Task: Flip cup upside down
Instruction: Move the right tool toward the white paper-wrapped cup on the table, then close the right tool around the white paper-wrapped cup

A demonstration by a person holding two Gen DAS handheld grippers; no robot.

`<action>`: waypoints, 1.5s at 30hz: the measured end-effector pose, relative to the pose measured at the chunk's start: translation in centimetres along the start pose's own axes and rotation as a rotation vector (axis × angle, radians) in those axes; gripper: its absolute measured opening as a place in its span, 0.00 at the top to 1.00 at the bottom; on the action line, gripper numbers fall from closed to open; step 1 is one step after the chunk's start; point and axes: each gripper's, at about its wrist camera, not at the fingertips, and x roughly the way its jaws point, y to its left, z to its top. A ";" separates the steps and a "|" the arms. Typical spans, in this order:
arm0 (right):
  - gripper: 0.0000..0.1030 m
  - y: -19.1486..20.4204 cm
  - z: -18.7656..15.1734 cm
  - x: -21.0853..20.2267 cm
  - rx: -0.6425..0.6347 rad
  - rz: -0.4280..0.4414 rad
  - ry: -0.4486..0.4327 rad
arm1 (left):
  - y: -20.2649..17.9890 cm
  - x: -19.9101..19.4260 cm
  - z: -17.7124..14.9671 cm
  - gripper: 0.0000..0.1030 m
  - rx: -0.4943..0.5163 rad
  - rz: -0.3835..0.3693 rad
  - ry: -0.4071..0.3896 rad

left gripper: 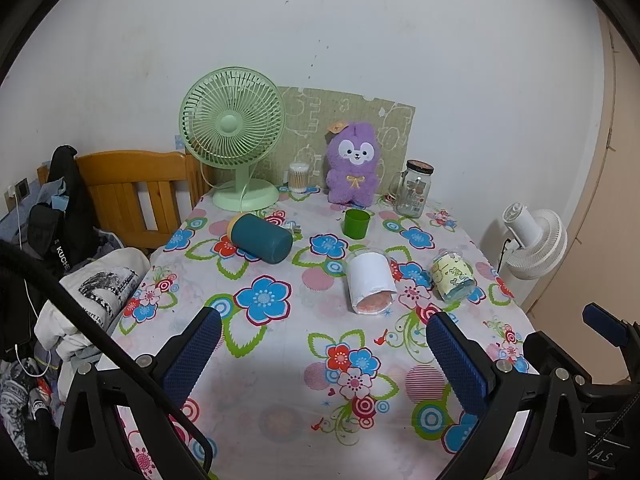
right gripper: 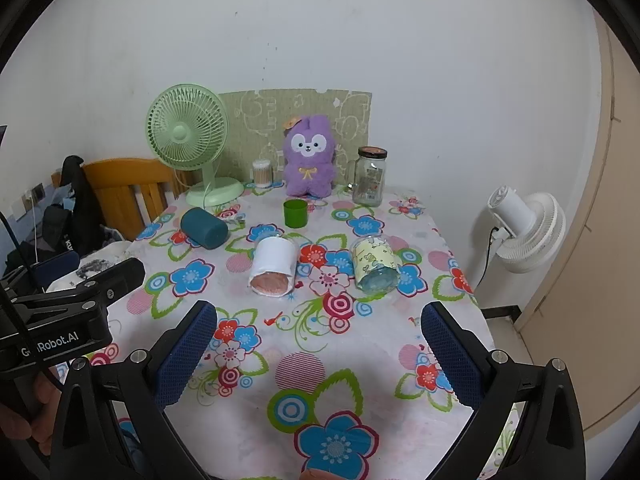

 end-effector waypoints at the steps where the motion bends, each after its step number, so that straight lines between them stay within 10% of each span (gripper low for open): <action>1: 0.00 0.0 -0.1 0.1 0.000 -0.001 0.002 | 0.0 0.1 0.0 0.00 -0.001 0.000 0.002; 25: 0.00 -0.2 1.5 7.9 0.021 0.011 0.115 | 1.6 7.3 0.2 0.00 0.078 0.000 0.108; 45: 0.00 1.5 3.6 21.7 0.021 0.089 0.309 | 1.5 18.9 3.0 0.00 0.384 -0.148 0.202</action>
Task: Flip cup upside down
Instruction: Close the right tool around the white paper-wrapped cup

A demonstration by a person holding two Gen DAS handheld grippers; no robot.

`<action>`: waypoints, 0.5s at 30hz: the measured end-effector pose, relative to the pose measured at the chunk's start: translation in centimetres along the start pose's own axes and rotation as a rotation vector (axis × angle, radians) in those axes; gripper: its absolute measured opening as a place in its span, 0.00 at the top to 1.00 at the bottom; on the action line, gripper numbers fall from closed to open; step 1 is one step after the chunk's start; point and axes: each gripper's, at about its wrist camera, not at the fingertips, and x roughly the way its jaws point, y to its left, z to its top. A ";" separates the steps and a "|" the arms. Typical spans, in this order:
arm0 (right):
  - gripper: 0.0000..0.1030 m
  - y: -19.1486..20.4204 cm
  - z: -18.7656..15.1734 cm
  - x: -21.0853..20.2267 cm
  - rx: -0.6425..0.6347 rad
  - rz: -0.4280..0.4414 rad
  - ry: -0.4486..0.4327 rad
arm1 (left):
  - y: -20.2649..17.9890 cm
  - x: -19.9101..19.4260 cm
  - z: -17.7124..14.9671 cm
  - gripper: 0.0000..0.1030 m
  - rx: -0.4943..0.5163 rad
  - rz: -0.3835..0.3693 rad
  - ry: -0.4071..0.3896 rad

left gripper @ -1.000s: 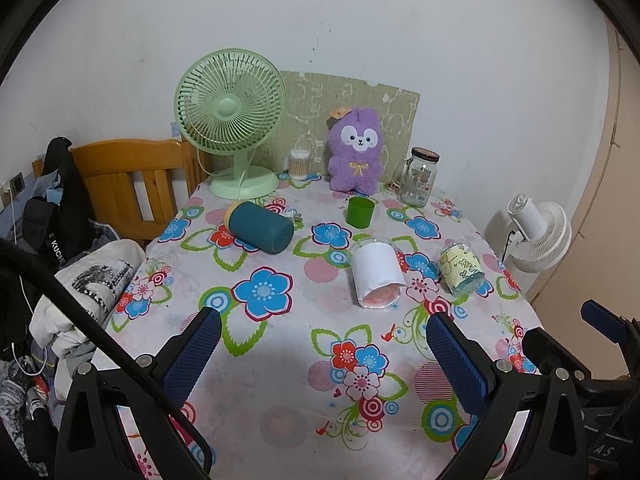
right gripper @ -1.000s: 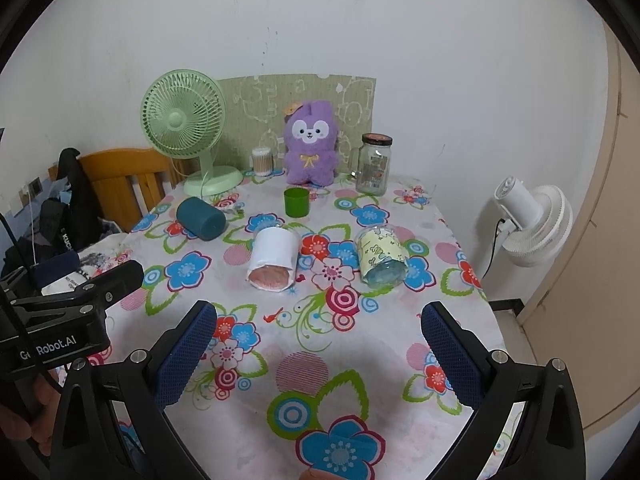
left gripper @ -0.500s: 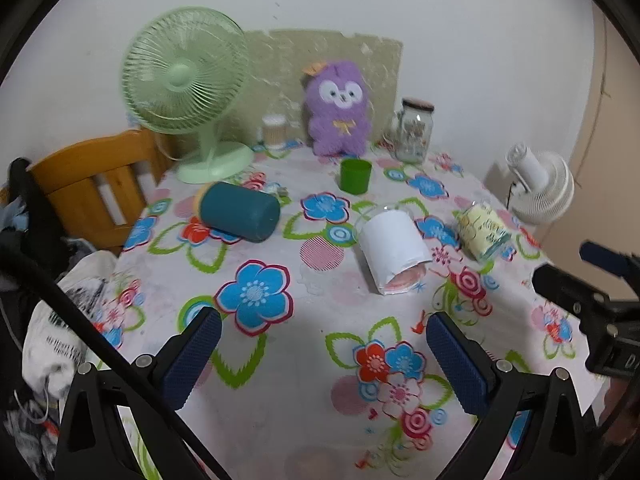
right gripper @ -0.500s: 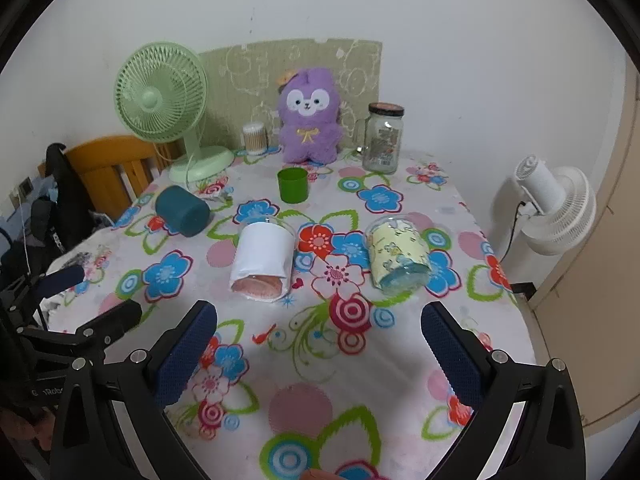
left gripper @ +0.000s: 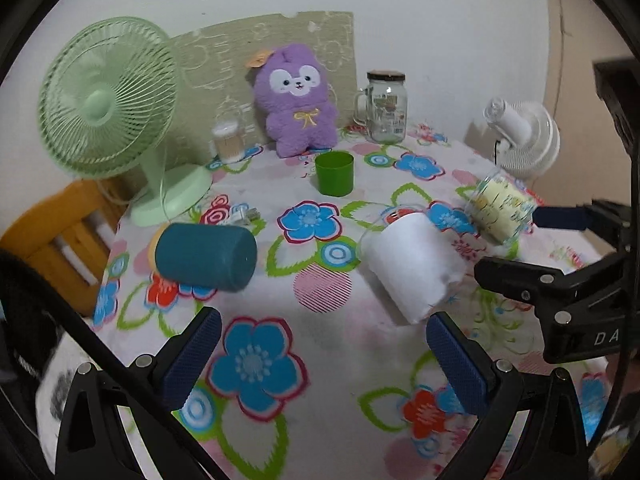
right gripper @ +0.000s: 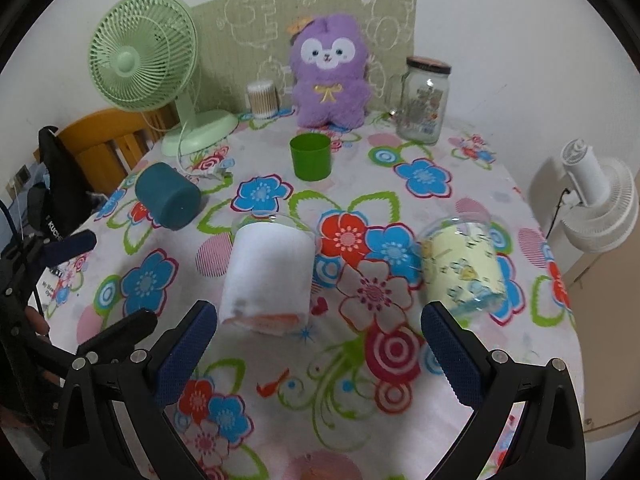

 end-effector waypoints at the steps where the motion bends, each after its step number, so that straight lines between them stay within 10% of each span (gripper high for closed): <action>1: 0.00 0.1 0.2 0.6 0.002 0.010 0.012 | 0.2 0.5 0.1 0.00 0.015 -0.009 0.005; 15: 0.00 0.6 2.5 7.5 0.082 0.059 0.156 | 2.1 5.2 1.4 0.00 0.115 -0.054 0.048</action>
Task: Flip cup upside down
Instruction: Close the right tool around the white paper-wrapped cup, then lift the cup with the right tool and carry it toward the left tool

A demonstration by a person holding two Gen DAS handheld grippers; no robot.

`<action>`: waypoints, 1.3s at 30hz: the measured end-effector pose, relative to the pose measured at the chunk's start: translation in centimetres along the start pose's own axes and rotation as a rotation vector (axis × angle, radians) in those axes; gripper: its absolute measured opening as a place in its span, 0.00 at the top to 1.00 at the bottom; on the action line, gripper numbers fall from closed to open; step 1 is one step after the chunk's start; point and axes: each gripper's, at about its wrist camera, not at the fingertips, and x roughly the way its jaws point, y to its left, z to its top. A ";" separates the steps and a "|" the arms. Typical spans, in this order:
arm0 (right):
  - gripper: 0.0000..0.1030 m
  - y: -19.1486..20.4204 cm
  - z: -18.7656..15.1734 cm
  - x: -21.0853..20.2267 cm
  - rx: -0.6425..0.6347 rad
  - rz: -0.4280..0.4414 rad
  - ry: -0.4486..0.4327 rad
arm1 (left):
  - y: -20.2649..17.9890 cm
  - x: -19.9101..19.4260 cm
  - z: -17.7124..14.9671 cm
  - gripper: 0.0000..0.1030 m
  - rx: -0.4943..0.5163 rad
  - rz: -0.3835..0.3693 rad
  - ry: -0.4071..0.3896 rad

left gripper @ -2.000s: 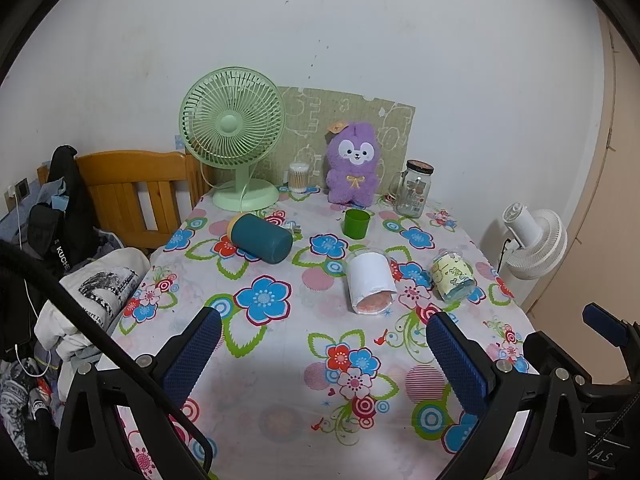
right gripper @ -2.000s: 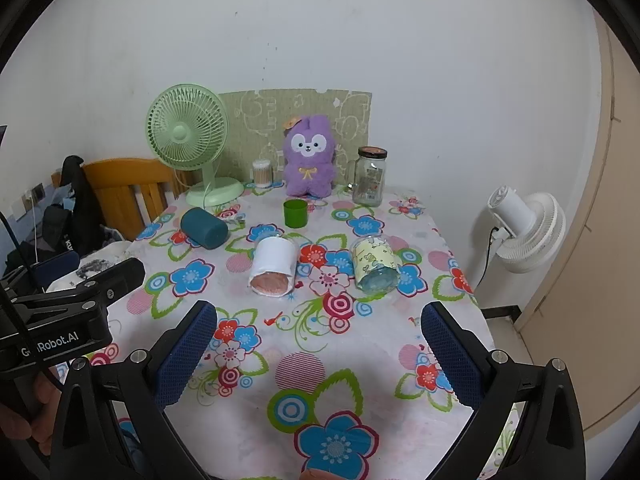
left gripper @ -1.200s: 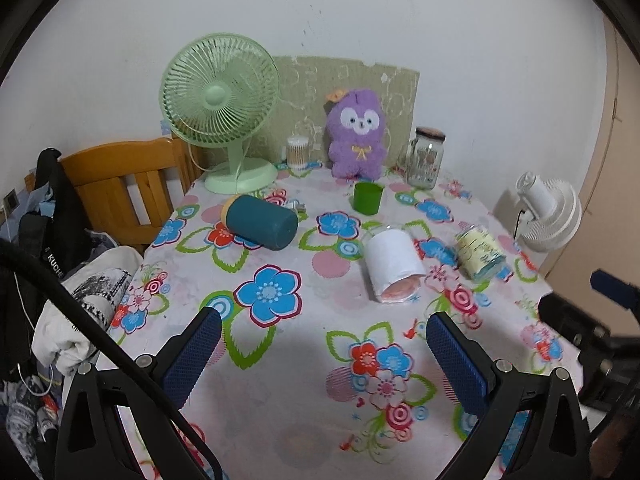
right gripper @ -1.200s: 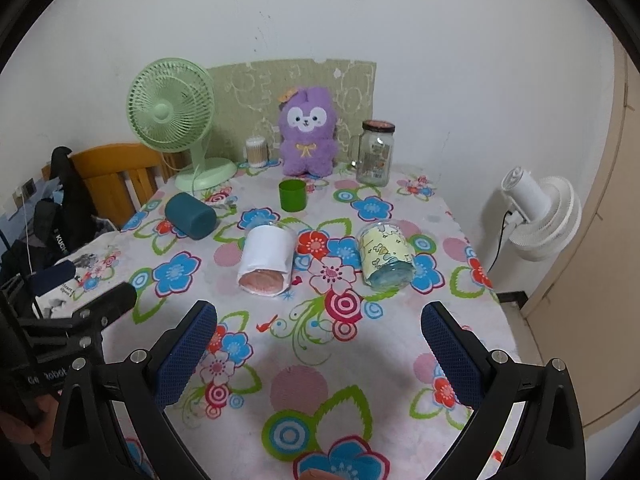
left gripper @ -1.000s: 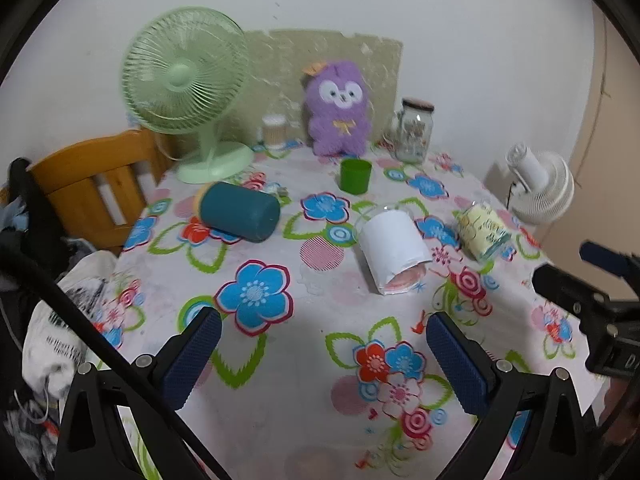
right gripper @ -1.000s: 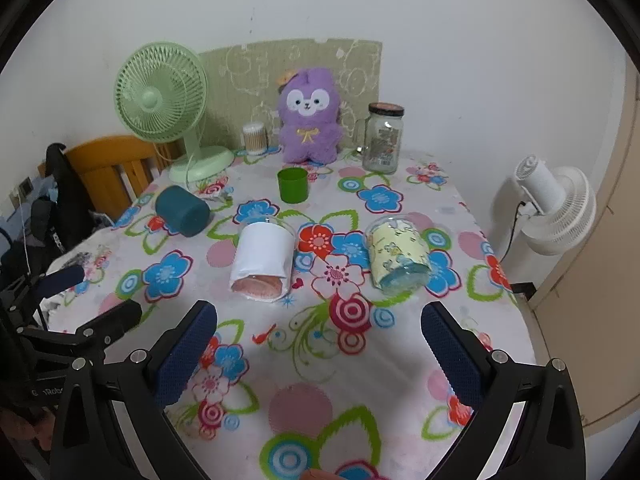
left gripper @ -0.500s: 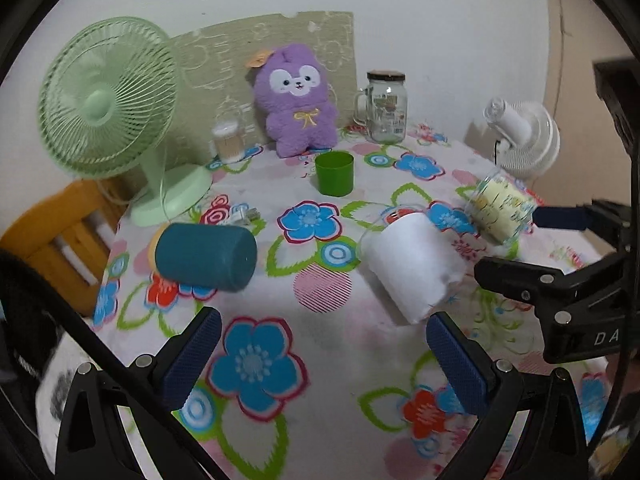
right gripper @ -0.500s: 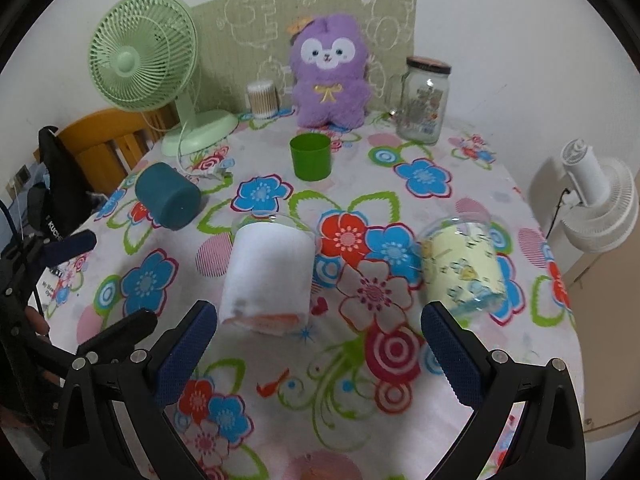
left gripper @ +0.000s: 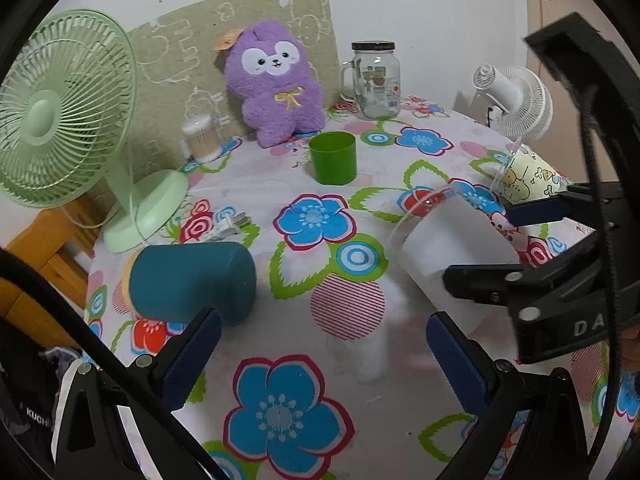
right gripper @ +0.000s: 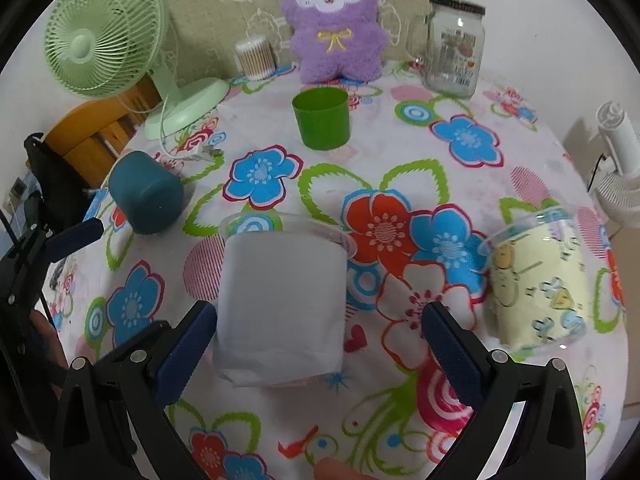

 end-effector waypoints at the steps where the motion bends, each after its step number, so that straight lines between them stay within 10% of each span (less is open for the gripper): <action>1: 0.01 0.1 0.2 0.3 0.001 0.000 0.009 | 0.0 0.2 0.0 0.00 0.004 -0.010 0.002; 12: 0.39 0.5 0.0 1.7 -0.031 0.028 0.058 | -0.7 1.5 -0.3 0.00 0.041 -0.017 0.035; 39: 0.41 2.6 -11.1 -9.5 -0.222 0.040 -0.041 | -9.5 -9.4 -7.4 0.00 0.086 -0.093 0.004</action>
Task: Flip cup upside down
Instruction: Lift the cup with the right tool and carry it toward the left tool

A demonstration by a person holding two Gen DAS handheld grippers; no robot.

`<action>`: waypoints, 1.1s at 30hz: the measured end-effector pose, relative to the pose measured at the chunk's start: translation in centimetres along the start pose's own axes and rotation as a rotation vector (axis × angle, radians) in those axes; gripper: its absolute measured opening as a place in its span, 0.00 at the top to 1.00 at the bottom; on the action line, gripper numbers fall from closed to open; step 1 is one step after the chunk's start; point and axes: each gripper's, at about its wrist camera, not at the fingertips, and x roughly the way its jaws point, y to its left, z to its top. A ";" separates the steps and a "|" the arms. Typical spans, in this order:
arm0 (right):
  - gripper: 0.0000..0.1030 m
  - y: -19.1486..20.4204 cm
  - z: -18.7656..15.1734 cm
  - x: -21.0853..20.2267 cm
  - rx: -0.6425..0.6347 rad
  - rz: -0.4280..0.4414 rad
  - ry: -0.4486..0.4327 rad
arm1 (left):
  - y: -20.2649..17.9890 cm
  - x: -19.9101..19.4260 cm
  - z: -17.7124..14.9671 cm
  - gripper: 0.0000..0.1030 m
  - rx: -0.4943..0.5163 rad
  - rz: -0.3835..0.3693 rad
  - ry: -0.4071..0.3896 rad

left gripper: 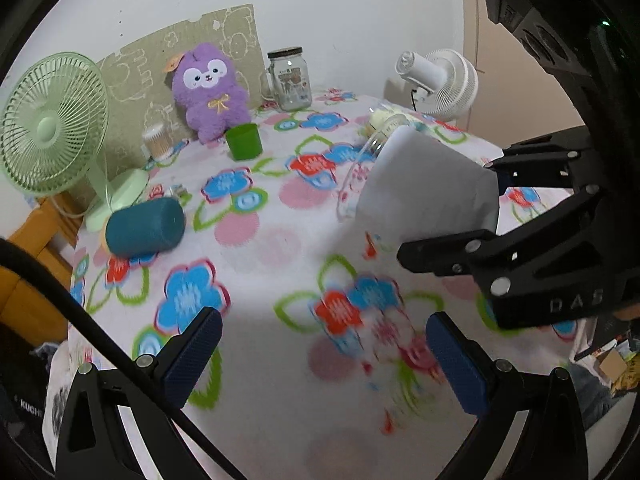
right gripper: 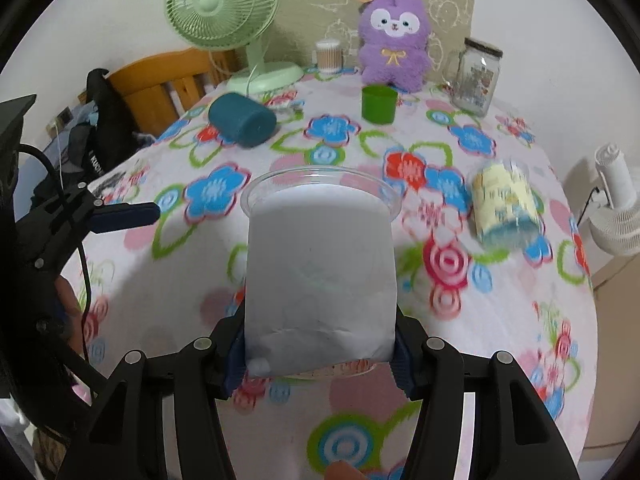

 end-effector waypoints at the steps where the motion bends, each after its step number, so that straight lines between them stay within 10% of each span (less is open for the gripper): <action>1: 0.41 0.1 -0.5 -0.1 0.001 0.002 0.005 | -0.3 -0.2 -0.4 0.00 0.000 -0.001 0.002; 24: 0.40 2.5 -7.9 -0.2 0.029 0.003 0.061 | -3.4 -2.3 -9.1 0.00 -0.124 -0.008 0.076; 33: 0.05 2.3 -7.9 -1.2 0.017 0.025 0.040 | -3.0 -3.1 -9.1 0.00 -0.187 -0.010 0.054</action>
